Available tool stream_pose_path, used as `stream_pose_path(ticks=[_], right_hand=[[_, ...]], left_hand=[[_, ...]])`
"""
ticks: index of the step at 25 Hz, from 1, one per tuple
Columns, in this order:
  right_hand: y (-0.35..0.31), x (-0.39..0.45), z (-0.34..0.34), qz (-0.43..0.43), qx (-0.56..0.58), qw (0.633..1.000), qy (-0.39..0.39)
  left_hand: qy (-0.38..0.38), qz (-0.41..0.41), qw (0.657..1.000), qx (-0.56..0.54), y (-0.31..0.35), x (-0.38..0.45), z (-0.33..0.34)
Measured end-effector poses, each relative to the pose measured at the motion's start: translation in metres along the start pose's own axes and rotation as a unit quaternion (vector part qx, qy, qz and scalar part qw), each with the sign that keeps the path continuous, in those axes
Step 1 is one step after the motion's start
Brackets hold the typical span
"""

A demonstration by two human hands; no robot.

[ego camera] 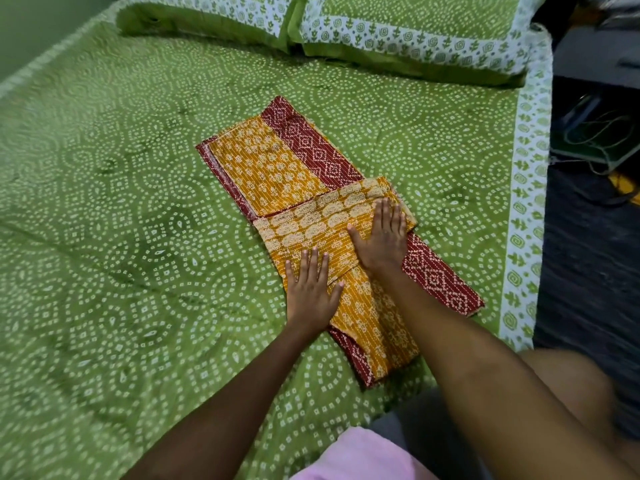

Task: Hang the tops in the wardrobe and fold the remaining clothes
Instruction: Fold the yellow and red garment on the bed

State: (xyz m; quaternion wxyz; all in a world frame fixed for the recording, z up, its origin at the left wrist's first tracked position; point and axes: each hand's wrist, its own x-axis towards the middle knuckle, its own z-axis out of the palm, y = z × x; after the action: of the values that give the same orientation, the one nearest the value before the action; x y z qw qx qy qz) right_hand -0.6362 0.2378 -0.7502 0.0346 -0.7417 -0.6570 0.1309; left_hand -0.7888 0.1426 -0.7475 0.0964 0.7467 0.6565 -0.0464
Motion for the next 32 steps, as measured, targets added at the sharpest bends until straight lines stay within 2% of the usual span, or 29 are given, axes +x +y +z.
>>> stream_pose_path(ticks=[7, 9, 10, 12, 14, 16, 21, 23, 26, 27, 28, 32], right_hand=[[0.067, -0.04, -0.013, -0.052, -0.025, 0.998, -0.015], [0.086, -0.052, -0.021, -0.065, -0.032, 0.997, -0.033], [0.095, -0.058, -0.028, -0.076, -0.012, 0.996, -0.045], [0.119, -0.071, -0.045, -0.099, 0.109, 0.987, -0.057], [0.149, -0.083, -0.062, -0.077, 0.245, 0.964, -0.075], [0.169, -0.093, -0.075, -0.022, 0.306, 0.946, -0.101], [0.163, -0.113, -0.086, -0.03, 0.308, 0.94, -0.142], [0.162, -0.106, -0.088, 0.012, 0.373, 0.92, -0.123], [0.151, -0.084, -0.092, 0.156, 0.494, 0.854, -0.042], [0.143, -0.075, -0.09, 0.178, 0.506, 0.843, -0.038], [0.133, -0.066, -0.087, 0.181, 0.51, 0.84, -0.042], [0.081, -0.029, -0.071, 0.172, 0.47, 0.865, -0.031]], left_hand=[[0.008, 0.142, 0.984, -0.107, -0.027, -0.038, 0.004], [0.022, 0.193, 0.976, -0.1, -0.032, -0.041, 0.003], [0.029, 0.218, 0.972, -0.083, -0.034, -0.043, 0.003], [0.036, 0.239, 0.969, -0.058, -0.036, -0.048, 0.005], [0.052, 0.226, 0.971, -0.056, -0.034, -0.054, 0.007], [0.065, 0.205, 0.975, -0.058, -0.027, -0.055, 0.004], [0.056, 0.247, 0.966, -0.04, -0.01, -0.059, 0.002], [0.043, 0.237, 0.965, -0.101, -0.007, -0.06, -0.001], [0.027, 0.241, 0.957, -0.159, -0.007, -0.05, -0.019], [0.03, 0.242, 0.953, -0.179, -0.006, -0.044, -0.027], [0.037, 0.229, 0.951, -0.205, -0.005, -0.037, -0.034], [0.068, 0.146, 0.954, -0.253, 0.0, -0.013, -0.036]])
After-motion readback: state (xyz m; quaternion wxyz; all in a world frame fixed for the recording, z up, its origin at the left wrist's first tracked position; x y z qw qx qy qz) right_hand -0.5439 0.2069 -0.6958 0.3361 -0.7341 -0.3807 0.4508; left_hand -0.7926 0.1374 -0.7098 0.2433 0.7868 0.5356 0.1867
